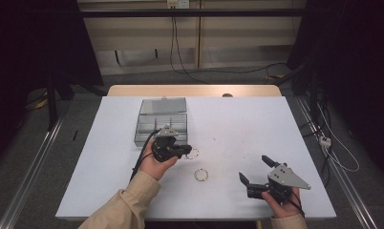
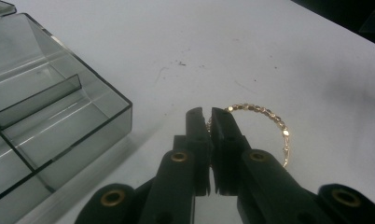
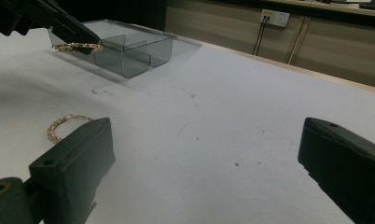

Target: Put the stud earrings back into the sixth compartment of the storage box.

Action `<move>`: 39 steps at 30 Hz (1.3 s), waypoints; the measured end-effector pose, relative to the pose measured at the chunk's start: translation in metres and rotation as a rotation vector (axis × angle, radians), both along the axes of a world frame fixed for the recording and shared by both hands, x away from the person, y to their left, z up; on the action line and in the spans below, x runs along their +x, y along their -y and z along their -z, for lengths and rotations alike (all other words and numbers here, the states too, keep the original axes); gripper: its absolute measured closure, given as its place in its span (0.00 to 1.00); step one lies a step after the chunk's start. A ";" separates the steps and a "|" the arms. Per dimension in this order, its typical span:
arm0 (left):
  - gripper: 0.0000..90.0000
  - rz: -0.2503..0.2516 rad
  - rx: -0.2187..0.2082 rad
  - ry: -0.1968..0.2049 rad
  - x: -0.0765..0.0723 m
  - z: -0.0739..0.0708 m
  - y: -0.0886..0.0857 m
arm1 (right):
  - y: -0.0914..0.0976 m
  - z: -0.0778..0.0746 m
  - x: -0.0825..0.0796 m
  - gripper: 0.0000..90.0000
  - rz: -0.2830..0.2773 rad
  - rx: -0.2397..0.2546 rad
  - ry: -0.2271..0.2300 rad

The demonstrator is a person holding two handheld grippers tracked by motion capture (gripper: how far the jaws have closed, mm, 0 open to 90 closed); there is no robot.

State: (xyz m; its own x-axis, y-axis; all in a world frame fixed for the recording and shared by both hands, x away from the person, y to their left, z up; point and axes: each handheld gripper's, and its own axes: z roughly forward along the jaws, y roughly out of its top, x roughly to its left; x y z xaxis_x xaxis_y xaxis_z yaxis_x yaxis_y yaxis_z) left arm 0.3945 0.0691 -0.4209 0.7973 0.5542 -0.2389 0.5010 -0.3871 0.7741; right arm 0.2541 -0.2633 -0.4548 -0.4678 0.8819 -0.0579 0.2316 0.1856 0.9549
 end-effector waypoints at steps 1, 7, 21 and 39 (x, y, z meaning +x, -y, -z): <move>0.97 -0.002 0.001 0.000 0.001 0.000 0.000 | 0.000 0.000 0.000 0.03 0.002 -0.001 0.000; 0.97 -0.013 -0.003 0.001 0.004 -0.002 -0.002 | 0.000 0.000 0.000 0.03 0.000 0.000 0.000; 0.97 -0.026 0.005 0.009 0.011 -0.008 -0.004 | 0.000 0.000 0.000 0.03 -0.002 0.000 -0.001; 0.97 -0.031 0.006 0.014 0.022 -0.019 -0.009 | -0.001 0.000 0.000 0.03 -0.005 -0.002 -0.001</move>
State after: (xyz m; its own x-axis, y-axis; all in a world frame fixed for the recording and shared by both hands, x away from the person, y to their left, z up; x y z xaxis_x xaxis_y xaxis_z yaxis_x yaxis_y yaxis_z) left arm 0.4167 0.0779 -0.4016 0.7829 0.5802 -0.2246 0.5023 -0.3764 0.7785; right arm 0.2540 -0.2624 -0.4552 -0.4718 0.8797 -0.0590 0.2314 0.1882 0.9545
